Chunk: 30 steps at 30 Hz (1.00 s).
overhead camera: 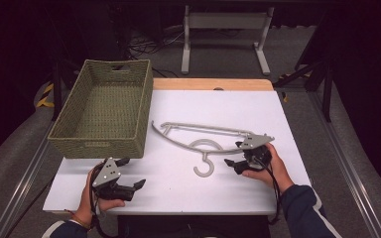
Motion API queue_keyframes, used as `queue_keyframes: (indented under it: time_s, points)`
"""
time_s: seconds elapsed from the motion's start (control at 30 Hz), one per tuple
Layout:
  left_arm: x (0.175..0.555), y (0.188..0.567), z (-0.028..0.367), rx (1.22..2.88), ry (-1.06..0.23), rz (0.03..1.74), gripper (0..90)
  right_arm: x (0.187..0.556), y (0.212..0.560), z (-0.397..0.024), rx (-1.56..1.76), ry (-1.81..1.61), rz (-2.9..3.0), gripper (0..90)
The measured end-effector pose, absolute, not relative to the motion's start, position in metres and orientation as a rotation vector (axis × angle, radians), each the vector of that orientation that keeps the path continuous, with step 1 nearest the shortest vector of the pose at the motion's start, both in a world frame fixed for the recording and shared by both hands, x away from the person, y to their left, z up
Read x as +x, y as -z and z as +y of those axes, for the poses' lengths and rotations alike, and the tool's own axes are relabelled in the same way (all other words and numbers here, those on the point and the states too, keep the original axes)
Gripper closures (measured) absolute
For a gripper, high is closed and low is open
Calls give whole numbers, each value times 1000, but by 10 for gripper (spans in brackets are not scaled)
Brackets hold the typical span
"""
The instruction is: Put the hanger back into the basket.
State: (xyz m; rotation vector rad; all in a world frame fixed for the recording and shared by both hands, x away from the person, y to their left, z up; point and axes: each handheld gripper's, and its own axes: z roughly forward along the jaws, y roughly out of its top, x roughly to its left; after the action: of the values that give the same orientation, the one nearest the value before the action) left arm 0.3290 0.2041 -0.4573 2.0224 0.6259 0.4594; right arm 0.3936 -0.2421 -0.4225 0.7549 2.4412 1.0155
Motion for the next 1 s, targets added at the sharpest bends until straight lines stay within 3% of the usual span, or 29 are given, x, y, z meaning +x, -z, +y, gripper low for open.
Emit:
queue_keyframes:
  time_s: [0.2,0.4,0.6,0.63,0.83,1.0]
  points:
    - [329,459,203,2039,-430,608,106,434,427,-239,827,-932,2551,288]
    - [329,461,199,2070,-413,594,112,446,428,-237,803,-869,2596,368]
    - [330,462,198,2074,-402,598,125,452,435,-228,761,-781,2669,503]
    - [330,461,198,2074,-406,600,133,454,437,-226,752,-807,2721,592]
    - [330,462,197,2086,-389,593,141,450,434,-221,675,-752,2767,683]
    - [330,463,197,2091,-375,593,149,439,428,-204,510,-569,2858,818]
